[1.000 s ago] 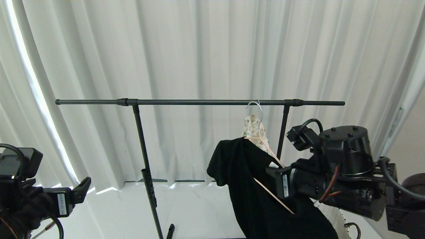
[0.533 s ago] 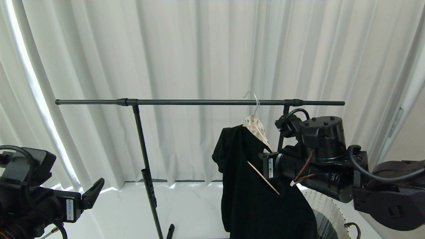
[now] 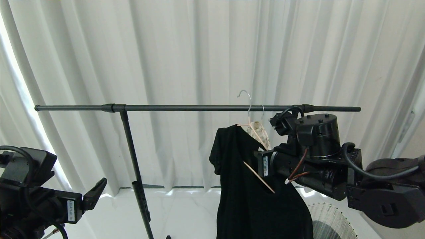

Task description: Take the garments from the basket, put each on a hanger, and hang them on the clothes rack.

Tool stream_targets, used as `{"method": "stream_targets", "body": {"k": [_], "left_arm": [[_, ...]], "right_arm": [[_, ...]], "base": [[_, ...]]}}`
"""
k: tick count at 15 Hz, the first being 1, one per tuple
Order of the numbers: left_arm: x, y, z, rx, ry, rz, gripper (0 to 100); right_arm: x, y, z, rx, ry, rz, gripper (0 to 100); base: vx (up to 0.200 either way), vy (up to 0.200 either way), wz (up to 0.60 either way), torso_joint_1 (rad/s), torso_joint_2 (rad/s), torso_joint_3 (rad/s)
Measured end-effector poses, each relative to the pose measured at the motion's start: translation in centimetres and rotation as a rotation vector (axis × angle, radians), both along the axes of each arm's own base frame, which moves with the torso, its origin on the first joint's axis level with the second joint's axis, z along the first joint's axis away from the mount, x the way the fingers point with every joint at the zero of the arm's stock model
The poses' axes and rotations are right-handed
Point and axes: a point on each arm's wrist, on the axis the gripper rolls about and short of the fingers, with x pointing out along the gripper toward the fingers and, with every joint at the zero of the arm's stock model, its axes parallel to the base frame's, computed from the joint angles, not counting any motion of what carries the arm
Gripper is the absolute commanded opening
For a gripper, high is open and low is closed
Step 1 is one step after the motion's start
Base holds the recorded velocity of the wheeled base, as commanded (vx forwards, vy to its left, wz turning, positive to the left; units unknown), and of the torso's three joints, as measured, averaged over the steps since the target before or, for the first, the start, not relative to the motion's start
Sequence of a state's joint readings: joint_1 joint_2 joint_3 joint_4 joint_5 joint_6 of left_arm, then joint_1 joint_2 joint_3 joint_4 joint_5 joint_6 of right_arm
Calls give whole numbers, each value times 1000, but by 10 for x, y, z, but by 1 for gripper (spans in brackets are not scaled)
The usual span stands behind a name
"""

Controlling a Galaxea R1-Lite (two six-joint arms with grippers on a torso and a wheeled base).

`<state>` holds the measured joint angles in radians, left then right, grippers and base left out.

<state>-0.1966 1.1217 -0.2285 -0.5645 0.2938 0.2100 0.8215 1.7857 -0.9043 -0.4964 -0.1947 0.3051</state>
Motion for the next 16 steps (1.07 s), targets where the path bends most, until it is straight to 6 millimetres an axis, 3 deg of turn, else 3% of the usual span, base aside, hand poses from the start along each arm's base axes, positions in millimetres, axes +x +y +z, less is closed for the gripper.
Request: {"method": "stream_targets", "body": {"k": [7, 16], "left_arm": [[-1, -5, 0, 3, 2, -42, 100], [-1, -6, -1, 5, 3, -48, 100]], "right_arm": [[-8, 8, -1, -2, 4, 31, 0], [-1, 16, -18, -29, 33, 26, 0]], "base": [[200, 0, 0, 4, 4, 3], [0, 0, 0, 0, 0, 0]]}}
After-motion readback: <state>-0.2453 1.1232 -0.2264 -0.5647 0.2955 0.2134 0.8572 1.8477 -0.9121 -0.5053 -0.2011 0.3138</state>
